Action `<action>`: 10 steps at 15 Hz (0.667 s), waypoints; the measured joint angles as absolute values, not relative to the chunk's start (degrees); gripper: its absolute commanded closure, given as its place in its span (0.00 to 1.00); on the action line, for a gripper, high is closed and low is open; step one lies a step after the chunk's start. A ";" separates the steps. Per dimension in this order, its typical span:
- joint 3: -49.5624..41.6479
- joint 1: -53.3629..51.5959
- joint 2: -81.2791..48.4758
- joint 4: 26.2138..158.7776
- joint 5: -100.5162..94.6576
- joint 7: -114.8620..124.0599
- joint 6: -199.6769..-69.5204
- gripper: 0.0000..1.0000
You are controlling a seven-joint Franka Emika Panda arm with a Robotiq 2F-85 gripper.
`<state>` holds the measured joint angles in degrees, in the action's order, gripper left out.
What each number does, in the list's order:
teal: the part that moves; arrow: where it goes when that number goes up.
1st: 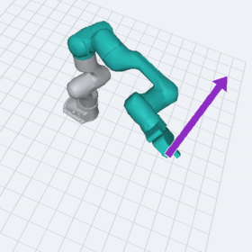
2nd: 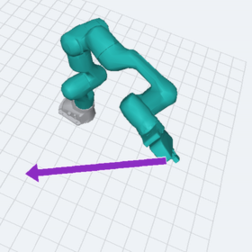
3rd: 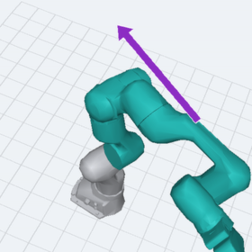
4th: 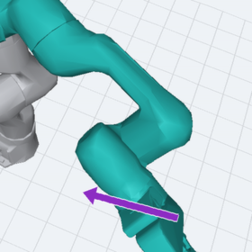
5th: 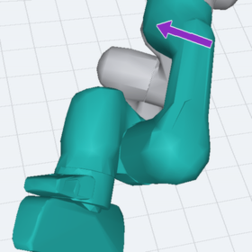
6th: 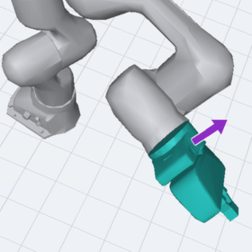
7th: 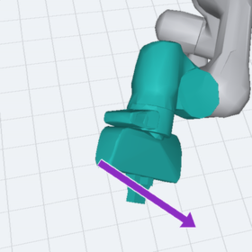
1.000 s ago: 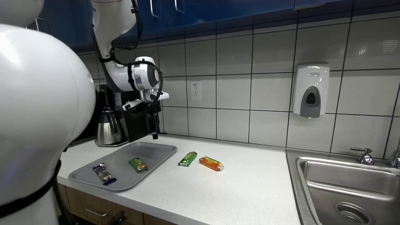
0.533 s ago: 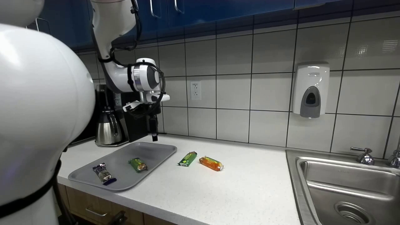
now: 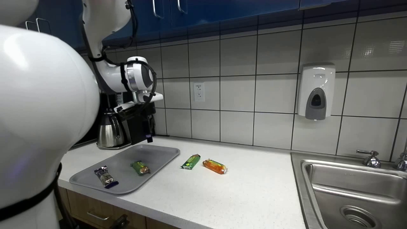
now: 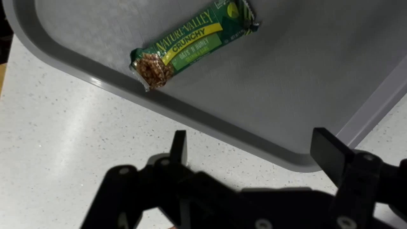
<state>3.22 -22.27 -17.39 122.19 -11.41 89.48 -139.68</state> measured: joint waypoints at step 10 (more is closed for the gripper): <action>6.52 -26.10 -13.95 125.37 -13.91 113.62 -130.99 0.00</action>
